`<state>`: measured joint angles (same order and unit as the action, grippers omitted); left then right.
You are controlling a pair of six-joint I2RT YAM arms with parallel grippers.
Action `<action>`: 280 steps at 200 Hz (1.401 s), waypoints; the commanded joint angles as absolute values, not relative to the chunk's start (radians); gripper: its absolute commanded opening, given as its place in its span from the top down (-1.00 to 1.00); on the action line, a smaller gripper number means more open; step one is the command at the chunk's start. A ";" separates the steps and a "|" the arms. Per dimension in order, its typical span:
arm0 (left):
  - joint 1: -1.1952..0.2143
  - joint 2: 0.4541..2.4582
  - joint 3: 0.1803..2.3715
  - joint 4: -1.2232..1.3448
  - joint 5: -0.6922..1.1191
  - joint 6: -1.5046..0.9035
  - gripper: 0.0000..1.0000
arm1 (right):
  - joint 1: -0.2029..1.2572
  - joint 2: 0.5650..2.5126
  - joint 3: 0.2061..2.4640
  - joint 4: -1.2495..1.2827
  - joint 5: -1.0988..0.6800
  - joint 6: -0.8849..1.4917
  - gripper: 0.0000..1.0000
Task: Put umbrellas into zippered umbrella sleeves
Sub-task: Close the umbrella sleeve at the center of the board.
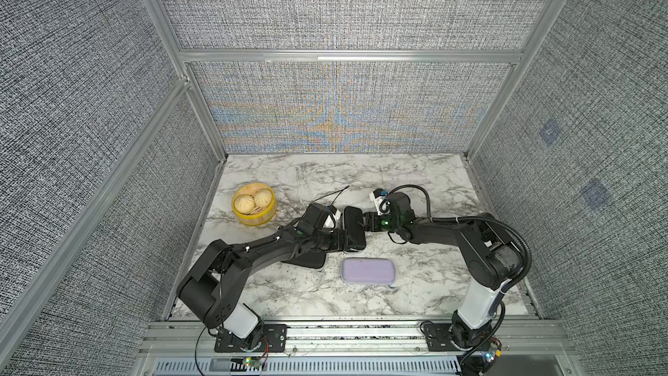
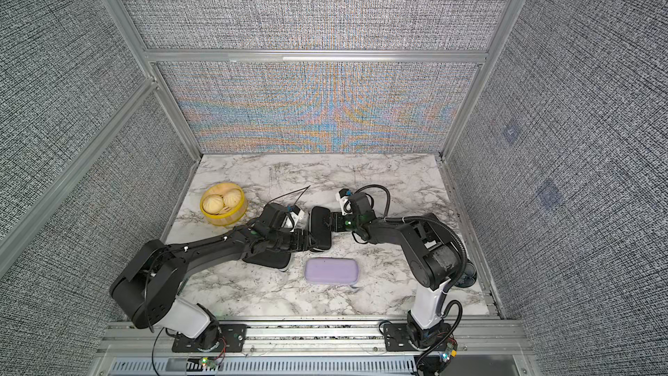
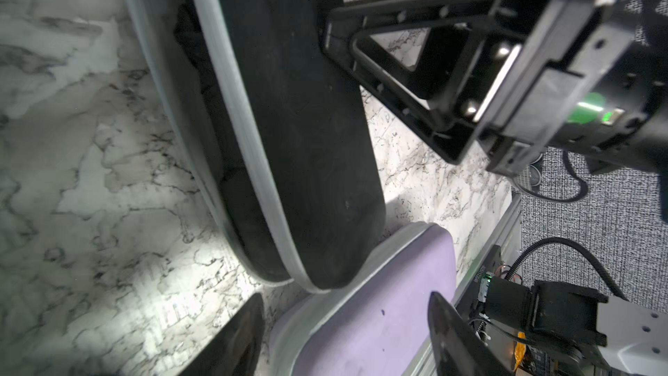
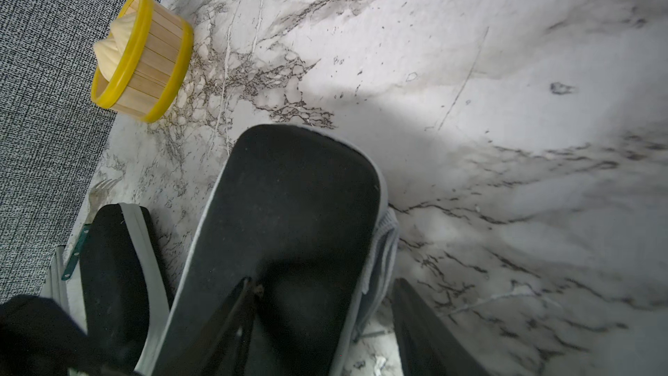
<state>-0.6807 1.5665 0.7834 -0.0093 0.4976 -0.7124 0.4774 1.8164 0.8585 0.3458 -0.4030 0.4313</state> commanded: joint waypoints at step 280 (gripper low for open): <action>-0.595 1.750 1.031 -0.141 0.550 -0.579 -0.07 | 0.485 1.841 0.890 0.239 -0.386 0.390 -0.25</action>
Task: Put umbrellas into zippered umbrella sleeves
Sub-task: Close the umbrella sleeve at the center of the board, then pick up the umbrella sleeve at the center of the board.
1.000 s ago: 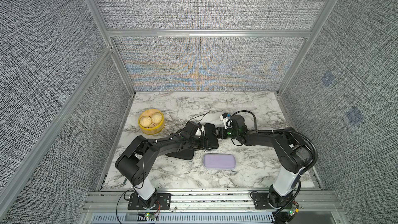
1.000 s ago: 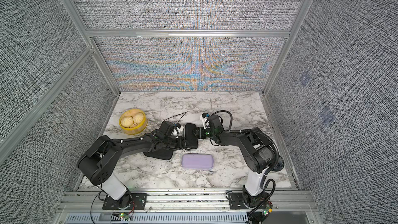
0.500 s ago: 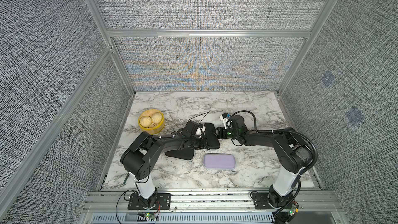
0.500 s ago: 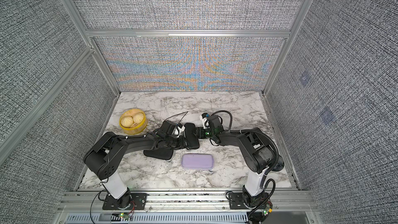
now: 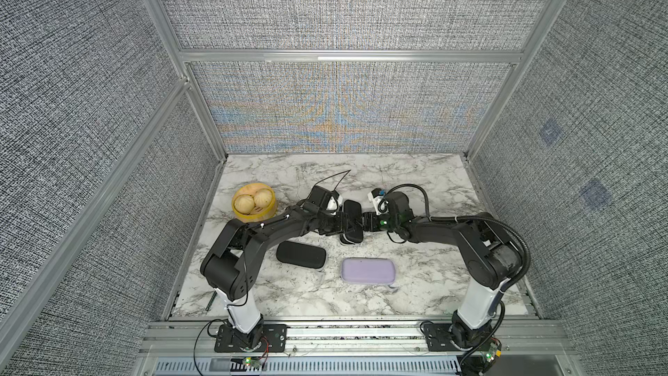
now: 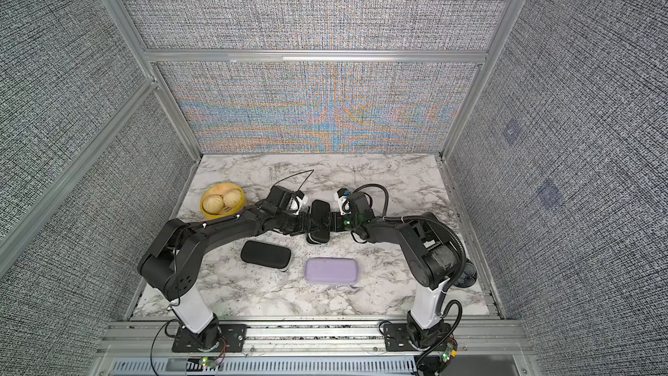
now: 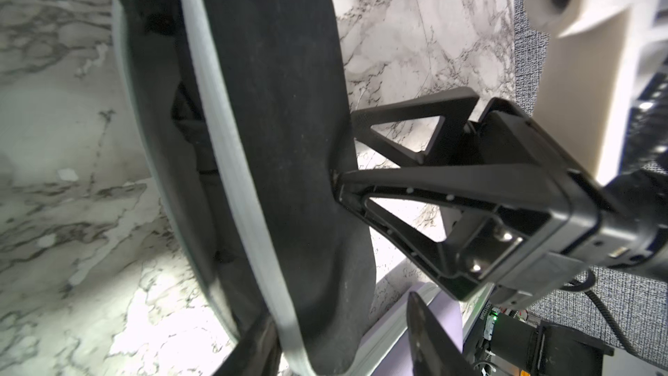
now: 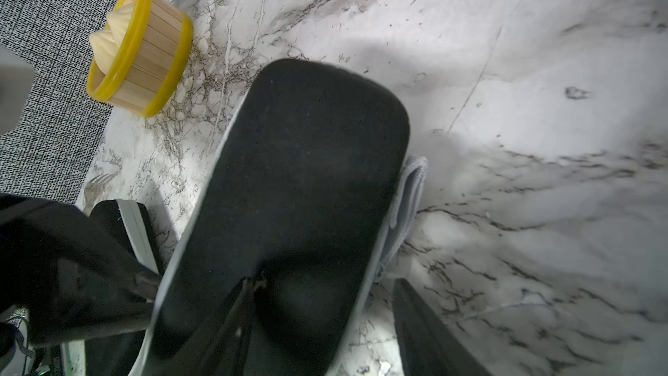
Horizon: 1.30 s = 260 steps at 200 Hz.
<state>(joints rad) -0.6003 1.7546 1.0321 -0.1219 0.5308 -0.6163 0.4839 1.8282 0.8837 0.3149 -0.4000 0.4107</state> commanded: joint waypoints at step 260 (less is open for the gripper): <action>-0.446 2.073 1.266 0.106 0.421 -0.630 0.72 | 0.474 1.872 0.900 0.216 -0.361 0.380 -0.25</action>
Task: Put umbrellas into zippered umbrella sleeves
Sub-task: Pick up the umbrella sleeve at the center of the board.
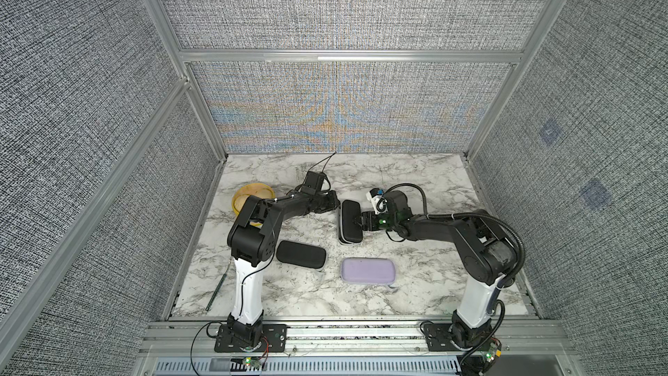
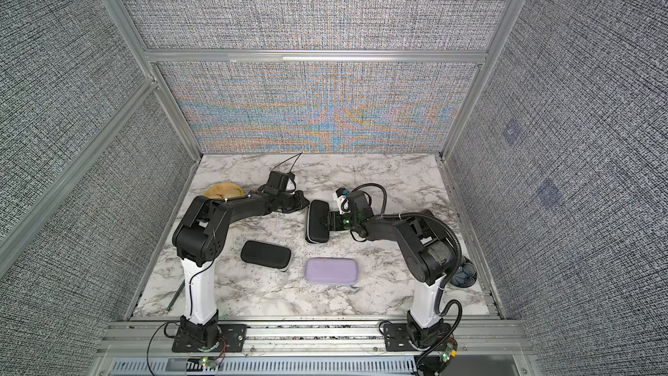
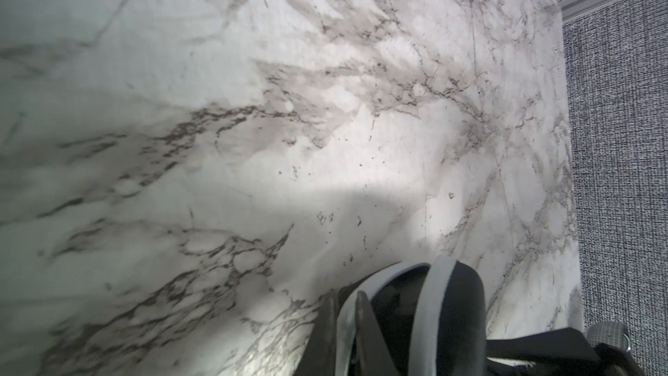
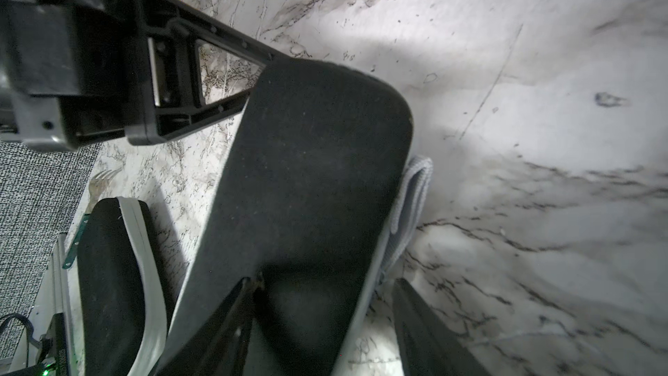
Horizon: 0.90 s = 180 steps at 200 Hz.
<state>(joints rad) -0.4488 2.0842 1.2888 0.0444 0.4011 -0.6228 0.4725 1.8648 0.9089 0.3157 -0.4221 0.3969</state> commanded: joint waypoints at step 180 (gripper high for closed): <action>-0.454 2.031 1.110 0.219 0.541 -0.678 0.70 | 0.533 1.903 0.957 0.142 -0.332 0.384 -0.37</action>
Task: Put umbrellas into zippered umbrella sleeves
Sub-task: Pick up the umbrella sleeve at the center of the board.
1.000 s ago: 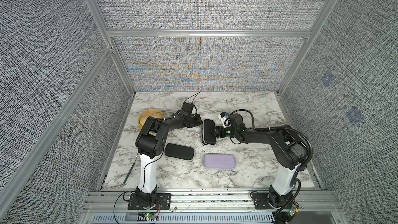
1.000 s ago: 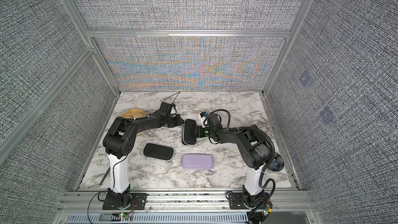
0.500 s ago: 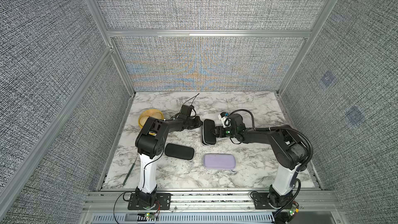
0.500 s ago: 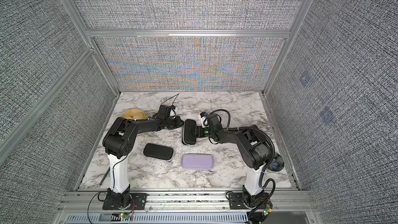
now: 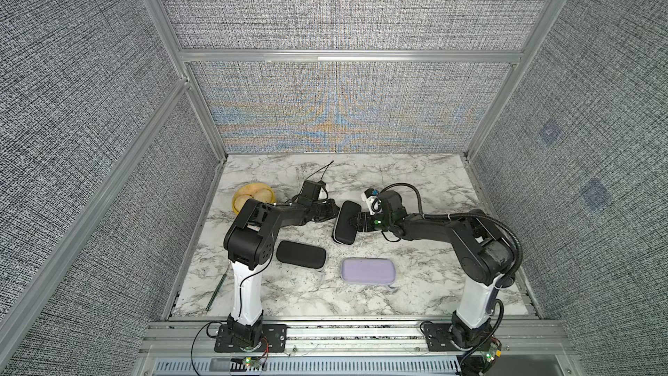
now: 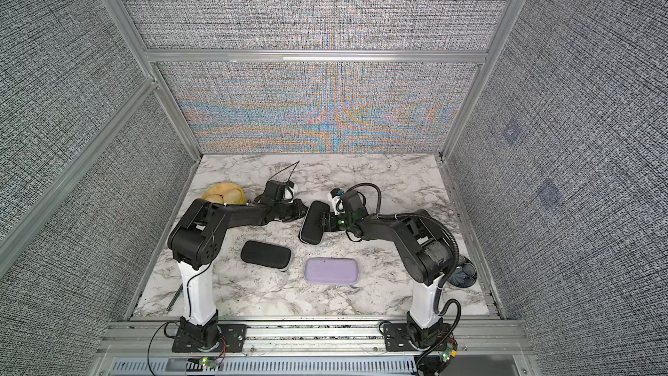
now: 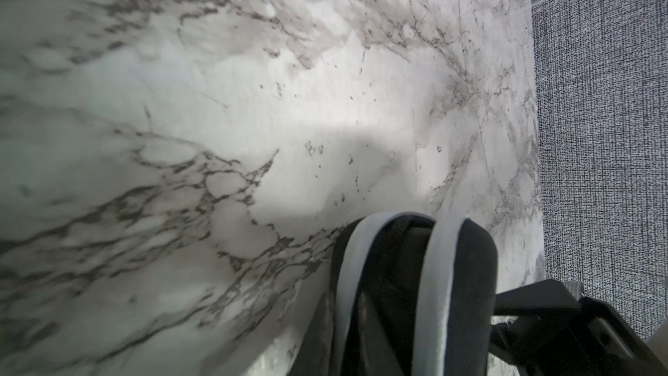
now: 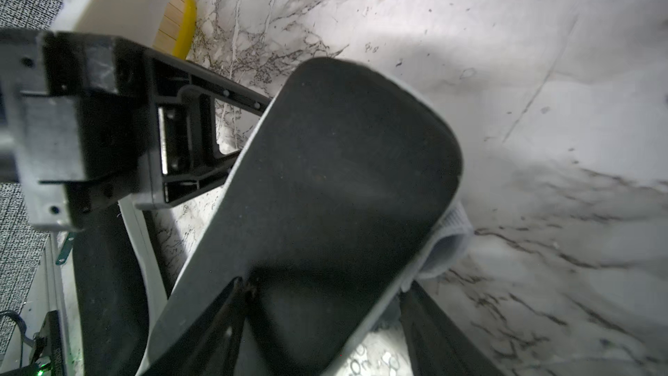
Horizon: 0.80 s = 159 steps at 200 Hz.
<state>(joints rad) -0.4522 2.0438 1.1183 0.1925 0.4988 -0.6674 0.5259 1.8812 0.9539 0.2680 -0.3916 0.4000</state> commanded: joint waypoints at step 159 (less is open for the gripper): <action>-0.450 1.876 1.106 0.076 0.481 -0.620 0.53 | 0.505 1.903 1.035 0.086 -0.310 0.404 -0.43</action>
